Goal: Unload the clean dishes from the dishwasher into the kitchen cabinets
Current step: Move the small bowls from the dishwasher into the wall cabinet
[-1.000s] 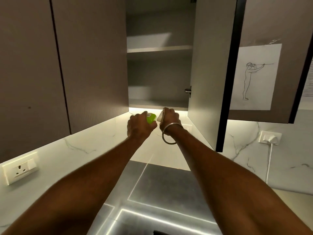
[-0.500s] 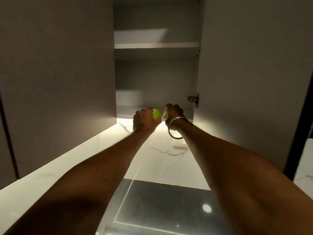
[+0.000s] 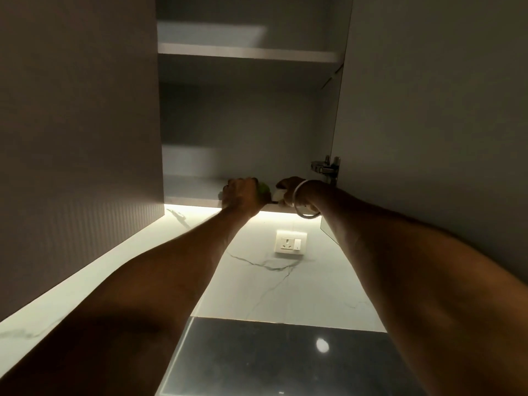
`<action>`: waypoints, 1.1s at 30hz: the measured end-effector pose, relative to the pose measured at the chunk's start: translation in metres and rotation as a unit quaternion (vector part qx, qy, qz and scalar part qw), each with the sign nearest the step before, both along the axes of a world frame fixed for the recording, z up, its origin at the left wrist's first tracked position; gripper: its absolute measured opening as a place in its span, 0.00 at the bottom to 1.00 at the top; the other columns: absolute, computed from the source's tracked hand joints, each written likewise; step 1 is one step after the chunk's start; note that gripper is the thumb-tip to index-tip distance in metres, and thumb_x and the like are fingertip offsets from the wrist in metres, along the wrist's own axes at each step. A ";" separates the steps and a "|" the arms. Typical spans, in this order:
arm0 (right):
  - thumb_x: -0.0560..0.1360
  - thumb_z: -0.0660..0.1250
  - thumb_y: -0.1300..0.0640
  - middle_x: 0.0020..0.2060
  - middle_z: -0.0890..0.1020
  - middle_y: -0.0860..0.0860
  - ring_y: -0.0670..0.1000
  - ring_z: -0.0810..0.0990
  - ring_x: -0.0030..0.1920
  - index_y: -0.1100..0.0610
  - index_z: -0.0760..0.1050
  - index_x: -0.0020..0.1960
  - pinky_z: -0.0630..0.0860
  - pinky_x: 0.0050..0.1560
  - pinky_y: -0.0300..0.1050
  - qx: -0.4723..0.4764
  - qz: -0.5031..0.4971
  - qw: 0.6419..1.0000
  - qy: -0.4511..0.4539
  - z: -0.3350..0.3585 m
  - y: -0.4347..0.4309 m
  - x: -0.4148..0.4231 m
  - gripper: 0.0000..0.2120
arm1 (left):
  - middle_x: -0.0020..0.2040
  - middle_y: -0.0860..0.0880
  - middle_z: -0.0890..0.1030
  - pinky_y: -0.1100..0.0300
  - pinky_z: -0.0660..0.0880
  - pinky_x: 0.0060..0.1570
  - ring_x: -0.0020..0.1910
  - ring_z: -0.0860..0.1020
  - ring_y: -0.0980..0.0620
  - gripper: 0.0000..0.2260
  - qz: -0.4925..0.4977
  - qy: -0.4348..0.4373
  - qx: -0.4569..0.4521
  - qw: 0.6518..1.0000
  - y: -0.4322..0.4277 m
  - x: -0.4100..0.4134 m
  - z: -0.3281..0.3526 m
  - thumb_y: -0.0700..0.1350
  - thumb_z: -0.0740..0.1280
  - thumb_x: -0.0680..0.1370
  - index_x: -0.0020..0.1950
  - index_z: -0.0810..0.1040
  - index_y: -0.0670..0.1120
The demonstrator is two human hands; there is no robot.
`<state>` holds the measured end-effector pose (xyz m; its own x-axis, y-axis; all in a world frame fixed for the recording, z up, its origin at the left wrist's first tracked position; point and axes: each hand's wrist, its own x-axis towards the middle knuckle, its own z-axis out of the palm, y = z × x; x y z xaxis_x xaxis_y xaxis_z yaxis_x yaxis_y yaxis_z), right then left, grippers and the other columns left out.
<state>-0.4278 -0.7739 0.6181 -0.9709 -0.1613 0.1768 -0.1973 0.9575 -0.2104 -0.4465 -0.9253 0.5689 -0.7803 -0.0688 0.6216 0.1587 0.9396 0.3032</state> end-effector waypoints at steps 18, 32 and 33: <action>0.83 0.59 0.62 0.78 0.63 0.55 0.56 0.63 0.77 0.58 0.59 0.80 0.61 0.72 0.43 0.019 -0.021 0.999 0.022 -0.007 0.001 -0.040 0.26 | 0.60 0.42 0.79 0.42 0.71 0.64 0.65 0.71 0.36 0.16 -0.008 -0.195 -0.071 0.978 0.010 -0.045 0.022 0.61 0.59 0.75 0.53 0.73 0.51; 0.81 0.61 0.65 0.77 0.65 0.58 0.59 0.65 0.75 0.60 0.62 0.78 0.65 0.74 0.49 0.048 -0.009 0.996 0.074 -0.015 0.005 -0.071 0.27 | 0.62 0.42 0.78 0.44 0.70 0.62 0.65 0.71 0.36 0.20 -0.019 -0.182 -0.079 0.980 0.012 -0.074 0.019 0.60 0.62 0.78 0.64 0.75 0.49; 0.80 0.61 0.65 0.77 0.65 0.58 0.59 0.65 0.75 0.59 0.62 0.78 0.65 0.73 0.49 0.047 -0.009 0.996 0.078 -0.015 0.005 -0.071 0.27 | 0.62 0.42 0.78 0.43 0.70 0.63 0.66 0.71 0.36 0.20 -0.021 -0.181 -0.076 0.980 0.012 -0.073 0.019 0.60 0.61 0.78 0.64 0.75 0.50</action>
